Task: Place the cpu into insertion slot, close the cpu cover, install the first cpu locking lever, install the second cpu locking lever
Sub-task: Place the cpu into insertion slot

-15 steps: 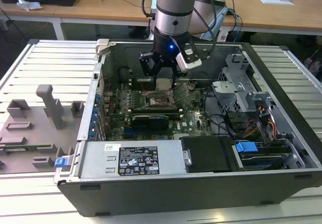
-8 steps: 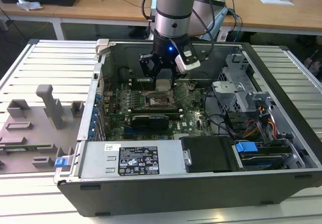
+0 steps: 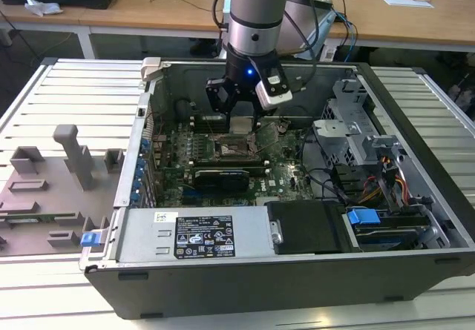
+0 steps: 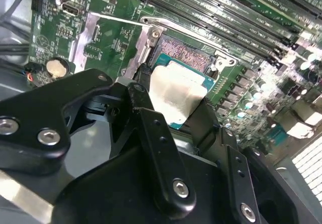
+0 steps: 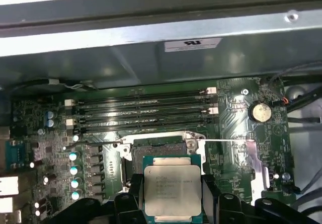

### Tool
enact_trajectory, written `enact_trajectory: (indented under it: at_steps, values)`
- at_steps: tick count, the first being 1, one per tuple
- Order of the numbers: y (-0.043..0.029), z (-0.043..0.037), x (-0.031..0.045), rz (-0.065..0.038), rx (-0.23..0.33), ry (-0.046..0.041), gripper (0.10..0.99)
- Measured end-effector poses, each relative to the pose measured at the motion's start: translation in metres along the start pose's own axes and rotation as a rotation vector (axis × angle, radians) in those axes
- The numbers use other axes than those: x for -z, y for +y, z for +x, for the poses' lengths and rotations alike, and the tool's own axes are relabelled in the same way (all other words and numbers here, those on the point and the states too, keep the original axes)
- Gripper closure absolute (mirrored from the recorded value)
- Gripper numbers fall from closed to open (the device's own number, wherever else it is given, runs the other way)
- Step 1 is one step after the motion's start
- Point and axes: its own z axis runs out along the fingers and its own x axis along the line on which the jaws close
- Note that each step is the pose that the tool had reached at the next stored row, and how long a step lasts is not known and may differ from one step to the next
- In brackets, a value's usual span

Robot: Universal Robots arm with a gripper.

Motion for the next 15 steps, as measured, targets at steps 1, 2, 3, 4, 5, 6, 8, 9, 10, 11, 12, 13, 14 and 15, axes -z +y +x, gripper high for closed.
enact_trajectory:
  at_steps: [1,2,3,4,5,6,8,9,10,11,12,13,14,15]
  values:
    - [0.0,0.0,0.0,0.0,-0.014,-0.0008,0.541]
    - [0.0,0.0,-0.0001,0.0,-0.025,-0.0015,0.541]
    - [-0.0001,0.0,-0.0002,0.0,-0.041,-0.0024,0.541]
    - [-0.0001,0.0,-0.0003,0.0,-0.049,-0.003,0.541]
    - [0.0,0.0,-0.0004,0.0,-0.065,-0.0039,0.541]
    - [-0.0001,0.0,-0.0005,0.0,-0.08,-0.0048,0.541]
    - [-0.0001,0.0,-0.0006,0.0,-0.107,-0.0065,0.541]
    - [-0.0001,0.0,-0.0007,0.0,-0.128,-0.0077,0.541]
    - [-0.0001,0.0,-0.0008,0.0,-0.148,-0.0089,0.541]
    - [-0.0001,0.0,-0.0008,0.0,-0.165,-0.01,0.541]
    - [0.0,0.0,-0.0009,0.0,-0.182,-0.011,0.541]
    - [-0.0001,0.0,-0.0009,0.0,-0.19,-0.0115,0.541]
    - [-0.0001,0.0,-0.0009,0.0,-0.197,-0.0119,0.541]
    - [-0.0001,0.0,-0.0009,0.0,-0.21,-0.0127,0.541]
